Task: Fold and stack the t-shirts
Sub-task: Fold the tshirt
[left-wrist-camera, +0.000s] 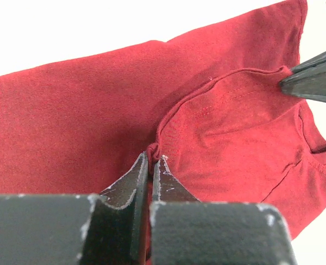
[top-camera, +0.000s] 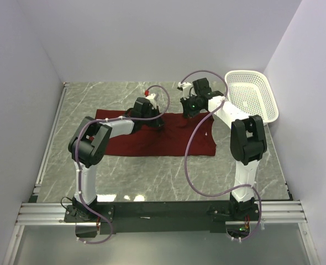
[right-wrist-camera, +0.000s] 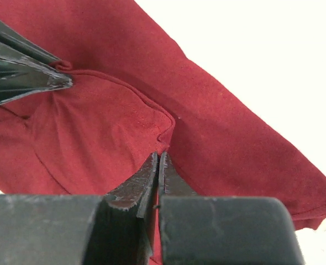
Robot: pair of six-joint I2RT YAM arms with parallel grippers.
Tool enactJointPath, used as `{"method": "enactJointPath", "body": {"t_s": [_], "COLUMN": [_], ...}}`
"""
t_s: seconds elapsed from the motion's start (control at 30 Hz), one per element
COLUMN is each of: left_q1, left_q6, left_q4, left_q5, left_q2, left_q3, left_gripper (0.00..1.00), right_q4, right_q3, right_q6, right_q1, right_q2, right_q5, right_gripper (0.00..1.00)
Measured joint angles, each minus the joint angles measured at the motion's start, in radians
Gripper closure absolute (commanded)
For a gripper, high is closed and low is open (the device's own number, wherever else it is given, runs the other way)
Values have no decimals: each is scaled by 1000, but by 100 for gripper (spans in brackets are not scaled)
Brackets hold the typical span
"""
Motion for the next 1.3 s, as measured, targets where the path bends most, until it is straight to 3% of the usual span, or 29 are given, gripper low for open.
{"method": "enactJointPath", "body": {"t_s": [0.4,0.57,0.6,0.7,0.83,0.97,1.17,1.3], "left_q1": [0,0,0,0,1,16,86,144], "left_q6": [-10,-19,-19,-3,40,73,70,18], "left_q4": [-8,-26,-34,-63,-84,-83,-98,-158], "left_q5": [-45,-119,-142,-211,-327,-373,-315,-306], "left_q2": [0,-2,-5,-35,-166,-359,-601,-751], "left_q3": [22,27,27,26,-9,-76,-192,-346], "left_gripper": [58,40,30,20,17,18,19,8], "right_q4": [2,3,5,12,20,-2,-102,-149], "right_q3": [2,20,25,29,24,-11,-80,-150], "right_q6": [7,37,37,57,68,32,-69,-114], "right_q1": [0,0,0,0,-8,-34,-73,-85], "right_q2": [13,20,23,27,23,-14,-124,-249], "right_q5": [27,82,100,176,195,29,-276,-413], "right_gripper": [94,55,52,49,49,50,50,50]}}
